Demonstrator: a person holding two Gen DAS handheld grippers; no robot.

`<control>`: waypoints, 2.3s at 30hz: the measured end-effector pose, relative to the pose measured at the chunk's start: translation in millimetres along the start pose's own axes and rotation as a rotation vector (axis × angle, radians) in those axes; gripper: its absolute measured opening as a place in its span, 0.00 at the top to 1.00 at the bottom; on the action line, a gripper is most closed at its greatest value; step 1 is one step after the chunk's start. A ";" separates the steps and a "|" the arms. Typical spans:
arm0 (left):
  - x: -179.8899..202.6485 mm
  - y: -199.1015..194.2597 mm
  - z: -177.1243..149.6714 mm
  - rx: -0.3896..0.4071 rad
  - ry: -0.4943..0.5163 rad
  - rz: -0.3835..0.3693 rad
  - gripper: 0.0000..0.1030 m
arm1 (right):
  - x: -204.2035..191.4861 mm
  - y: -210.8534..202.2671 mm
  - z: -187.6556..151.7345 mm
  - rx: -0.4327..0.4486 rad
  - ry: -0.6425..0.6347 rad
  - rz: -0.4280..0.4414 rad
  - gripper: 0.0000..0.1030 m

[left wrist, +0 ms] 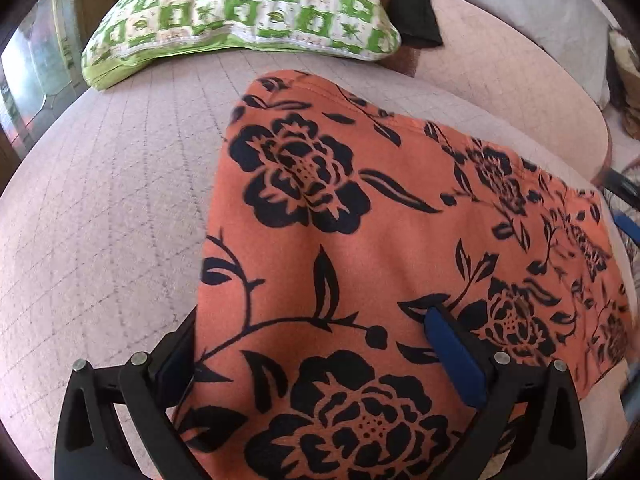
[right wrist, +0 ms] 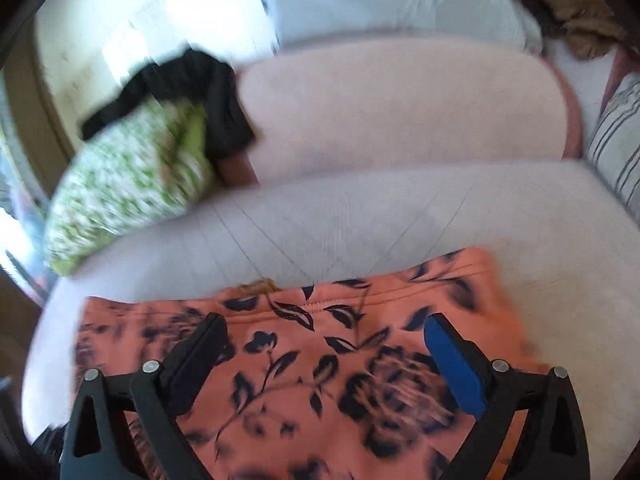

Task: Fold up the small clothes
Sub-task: 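Press both grippers along the folded coral dress to flatten it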

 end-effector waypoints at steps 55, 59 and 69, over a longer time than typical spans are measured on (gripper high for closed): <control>30.2 0.7 -16.5 0.041 0.135 0.119 0.00 | 90.4 -12.0 -109.6 -0.207 0.447 0.056 0.77; 40.7 -22.8 -8.2 0.110 0.102 0.023 0.00 | 66.4 -26.9 -94.2 -0.139 0.360 0.108 0.75; 29.8 2.5 -18.6 0.032 0.142 0.142 0.00 | -37.8 -35.1 -115.5 -0.197 0.114 0.367 0.75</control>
Point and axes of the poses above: each gripper's, at about its wrist camera, not at the fingertips, and y roughly the way its jaws point, x to its right, z to its top, the point moved 9 cm from there along y, roughly the way its jaws point, and after that the axes turned 1 degree about -z, right-handed, at the moved point
